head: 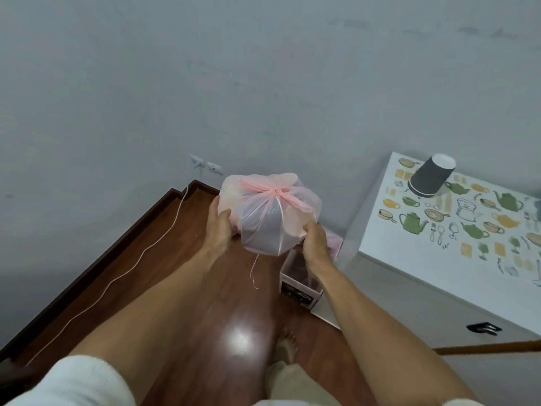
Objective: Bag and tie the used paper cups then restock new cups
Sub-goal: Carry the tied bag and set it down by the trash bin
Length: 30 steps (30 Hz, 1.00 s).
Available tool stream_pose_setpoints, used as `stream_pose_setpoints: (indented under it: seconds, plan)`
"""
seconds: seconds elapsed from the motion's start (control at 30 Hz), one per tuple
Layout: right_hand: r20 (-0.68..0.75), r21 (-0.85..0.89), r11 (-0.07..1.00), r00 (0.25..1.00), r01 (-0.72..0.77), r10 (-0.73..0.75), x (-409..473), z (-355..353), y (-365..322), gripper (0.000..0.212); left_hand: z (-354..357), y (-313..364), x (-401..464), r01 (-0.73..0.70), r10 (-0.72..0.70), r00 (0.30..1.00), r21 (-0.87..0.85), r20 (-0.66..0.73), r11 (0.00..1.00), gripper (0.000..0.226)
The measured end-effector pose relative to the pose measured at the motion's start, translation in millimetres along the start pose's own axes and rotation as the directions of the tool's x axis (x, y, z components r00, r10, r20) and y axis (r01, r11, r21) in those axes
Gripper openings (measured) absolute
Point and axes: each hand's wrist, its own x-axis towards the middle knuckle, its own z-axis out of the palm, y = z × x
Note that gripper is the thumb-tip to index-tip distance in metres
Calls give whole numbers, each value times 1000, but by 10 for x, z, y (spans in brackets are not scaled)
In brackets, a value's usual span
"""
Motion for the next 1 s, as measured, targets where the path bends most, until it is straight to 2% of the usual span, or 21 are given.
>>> stream_pose_setpoints:
  seconds: [0.1,0.2,0.33,0.47,0.6,0.73,0.83,1.0]
  plan:
    - [-29,-8,1000,999,-29,28,636,184,-21,47,145,33,637,30,-25,998,66,-64,997,67]
    - [-41,-27,999,999,-33,31,1117,350,-25,44,195,-5,1177,74,-61,990,99,-126,992,62]
    - [-81,-50,997,995,-67,62,1643,597,126,54,204,-187,1823,147,-135,985,115,-103,982,56]
    - [-141,-12,991,981,-132,129,2046,843,556,49,123,-520,2366,137,-128,989,147,-70,980,54]
    - [-236,97,983,956,-156,175,2485,1202,1349,47,-117,-1282,3036,200,-184,976,150,-112,968,55]
    - [-359,261,944,888,-201,288,2950,1513,2321,43,-391,-2296,3683,255,-249,966,112,-64,960,44]
    - [-398,294,937,868,-187,298,3246,1654,3042,33,-569,-2998,4050,256,-249,965,113,-78,960,32]
    - [-422,304,928,843,-214,333,3796,1785,4216,42,-754,-4117,4612,278,-274,960,194,-47,941,37]
